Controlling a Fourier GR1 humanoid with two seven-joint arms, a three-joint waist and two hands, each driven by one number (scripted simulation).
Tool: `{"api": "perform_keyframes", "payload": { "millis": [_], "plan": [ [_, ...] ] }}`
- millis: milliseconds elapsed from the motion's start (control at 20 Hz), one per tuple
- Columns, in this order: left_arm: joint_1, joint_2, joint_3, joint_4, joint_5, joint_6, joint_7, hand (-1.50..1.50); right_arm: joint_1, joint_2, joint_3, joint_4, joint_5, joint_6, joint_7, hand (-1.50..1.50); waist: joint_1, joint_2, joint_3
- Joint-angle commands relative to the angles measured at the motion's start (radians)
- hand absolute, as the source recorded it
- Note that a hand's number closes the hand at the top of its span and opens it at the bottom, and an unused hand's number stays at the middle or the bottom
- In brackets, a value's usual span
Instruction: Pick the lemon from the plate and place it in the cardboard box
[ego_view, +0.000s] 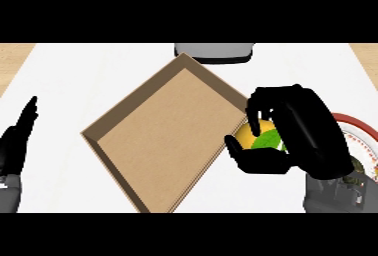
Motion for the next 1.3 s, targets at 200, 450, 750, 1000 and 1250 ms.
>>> {"api": "perform_keyframes", "payload": {
  "millis": [200,450,750,1000,1250],
  "plan": [
    [-0.01,-0.056,-0.017,0.037,-0.029,0.028,-0.025,0.0,-0.333,0.212,-0.014,0.235,-0.05,0.005,0.211,1.5,0.009,0.003,0.0],
    [-0.084,-0.047,-0.02,0.039,-0.042,0.019,0.029,0.0,-0.425,0.215,0.088,0.484,-0.148,-0.233,0.267,1.5,0.019,0.005,0.001],
    [-0.001,-0.038,-0.005,-0.016,-0.027,-0.012,0.012,0.0,-0.604,0.216,0.085,0.827,-0.248,-0.379,0.184,1.5,0.03,0.007,0.0],
    [-0.07,-0.036,-0.01,0.029,-0.045,-0.012,0.015,0.0,-0.72,0.216,0.134,1.109,-0.309,-0.495,0.097,1.5,0.044,0.015,0.0],
    [-0.045,-0.047,-0.017,0.009,-0.048,-0.014,-0.006,0.0,-0.745,0.217,0.177,1.253,-0.436,-0.589,0.132,-1.5,0.066,0.017,0.0]
  ]
}}
